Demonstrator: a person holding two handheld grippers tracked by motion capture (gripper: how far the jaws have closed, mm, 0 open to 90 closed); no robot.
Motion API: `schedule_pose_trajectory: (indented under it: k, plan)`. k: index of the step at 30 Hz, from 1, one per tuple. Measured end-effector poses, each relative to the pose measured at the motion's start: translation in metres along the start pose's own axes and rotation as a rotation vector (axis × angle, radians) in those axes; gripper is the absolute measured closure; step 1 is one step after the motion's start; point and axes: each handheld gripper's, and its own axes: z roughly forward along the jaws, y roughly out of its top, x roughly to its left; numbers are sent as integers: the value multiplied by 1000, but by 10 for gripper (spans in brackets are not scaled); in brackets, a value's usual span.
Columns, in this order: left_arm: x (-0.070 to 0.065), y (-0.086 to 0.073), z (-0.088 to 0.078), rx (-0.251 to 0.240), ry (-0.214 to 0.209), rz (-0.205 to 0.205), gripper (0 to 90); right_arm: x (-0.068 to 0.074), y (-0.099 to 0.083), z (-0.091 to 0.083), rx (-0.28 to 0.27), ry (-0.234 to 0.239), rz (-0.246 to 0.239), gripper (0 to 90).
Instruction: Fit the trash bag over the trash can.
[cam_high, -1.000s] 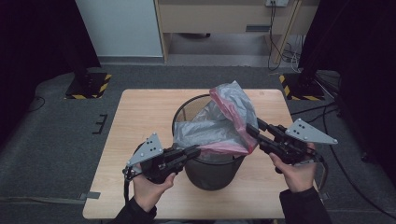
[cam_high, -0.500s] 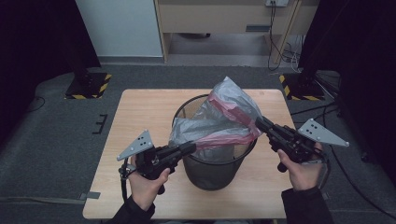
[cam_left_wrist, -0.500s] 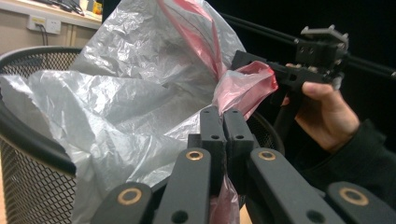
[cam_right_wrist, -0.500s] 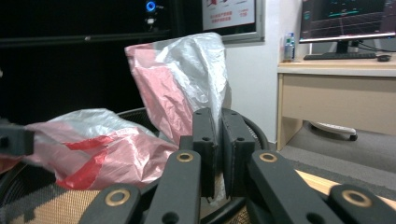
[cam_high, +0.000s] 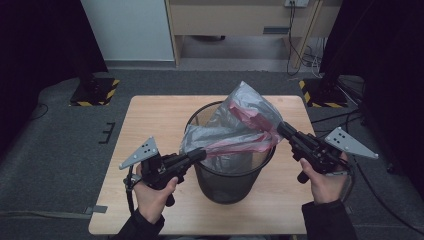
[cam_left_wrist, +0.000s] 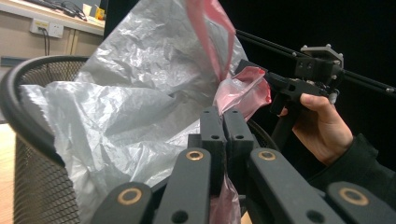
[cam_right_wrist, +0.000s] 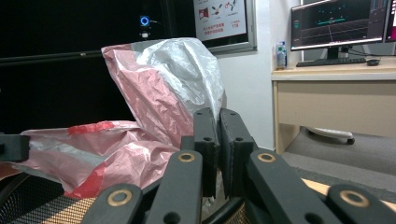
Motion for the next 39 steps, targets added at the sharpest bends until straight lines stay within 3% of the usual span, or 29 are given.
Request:
schedule_pose_trajectory:
  k: [4, 16, 18, 24, 28, 31, 36, 39]
  plan:
    - [4, 1, -3, -7, 7, -20, 888, 0, 0, 0, 6, 4, 3, 861]
    - [17, 5, -11, -37, 62, -13, 889, -4, -2, 0, 4, -4, 6, 868]
    - [21, 8, -17, -59, 92, -12, 890, -5, -2, -2, 2, -24, -4, 877]
    - [41, 12, -31, -88, 159, -20, 886, -18, -4, -10, -15, -47, 39, 875]
    - [47, 8, -31, -79, 196, -10, 882, -18, -10, -3, 31, -46, 29, 856]
    - [49, 7, -31, -80, 188, -7, 867, -19, -13, -1, 52, -58, 36, 804]
    - [43, 5, -25, -72, 147, 0, 865, -16, -2, -6, 10, -87, 20, 595]
    - [38, 3, -22, -61, 131, 7, 866, -11, 7, -9, -19, -84, 4, 521]
